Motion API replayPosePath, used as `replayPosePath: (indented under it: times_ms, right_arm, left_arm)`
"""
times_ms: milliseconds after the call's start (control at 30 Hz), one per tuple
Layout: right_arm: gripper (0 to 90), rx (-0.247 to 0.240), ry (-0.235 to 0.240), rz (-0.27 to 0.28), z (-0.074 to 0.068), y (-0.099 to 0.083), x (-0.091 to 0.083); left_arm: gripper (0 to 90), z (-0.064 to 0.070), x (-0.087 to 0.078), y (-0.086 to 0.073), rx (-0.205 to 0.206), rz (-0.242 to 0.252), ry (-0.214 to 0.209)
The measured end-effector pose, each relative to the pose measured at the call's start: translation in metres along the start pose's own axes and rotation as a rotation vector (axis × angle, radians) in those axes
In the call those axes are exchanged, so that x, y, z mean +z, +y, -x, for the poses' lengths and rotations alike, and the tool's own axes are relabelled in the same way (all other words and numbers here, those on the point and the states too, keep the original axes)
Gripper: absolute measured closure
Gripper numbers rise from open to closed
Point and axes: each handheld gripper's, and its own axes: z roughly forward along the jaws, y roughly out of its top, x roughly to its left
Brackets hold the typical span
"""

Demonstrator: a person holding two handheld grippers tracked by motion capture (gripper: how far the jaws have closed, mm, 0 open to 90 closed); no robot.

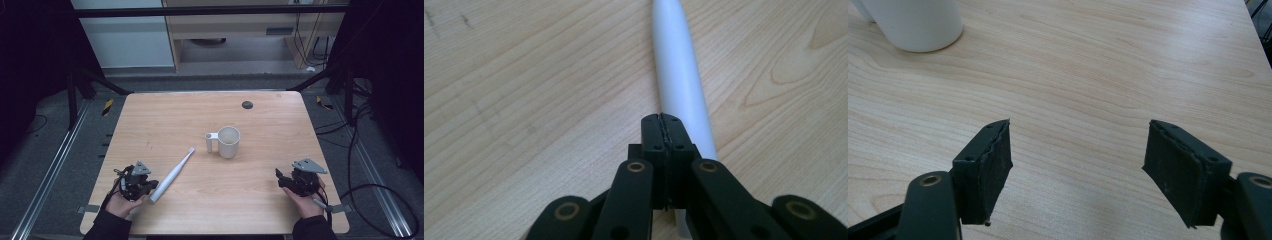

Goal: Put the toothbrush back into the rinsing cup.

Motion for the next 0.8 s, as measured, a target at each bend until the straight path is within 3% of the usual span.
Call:
replayPosePath:
  times_ms: [67, 100, 300, 533, 800]
  right_arm:
    - [26.9, 0.0, -0.001, 0.001, 0.0, 0.0, 0.0]
    - [26.9, 0.0, 0.0, 0.002, 0.001, 0.0, 0.0]
    - [26.8, 0.002, 0.0, 0.006, 0.002, 0.0, 0.0]
    - [26.8, 0.008, -0.005, 0.01, 0.003, 0.0, -0.001]
    - [26.6, 0.01, -0.007, 0.008, 0.004, 0.001, -0.001]
  left_arm:
    - [89.1, -0.003, -0.003, 0.002, -0.008, 0.012, 0.012]
    - [88.4, -0.006, -0.006, 0.005, -0.031, 0.032, 0.021]
    - [84.5, -0.01, -0.017, 0.017, -0.049, 0.082, 0.038]
    - [76.2, -0.013, -0.026, 0.039, -0.051, 0.125, 0.05]
    - [68.8, -0.013, -0.025, 0.065, -0.036, 0.134, 0.045]
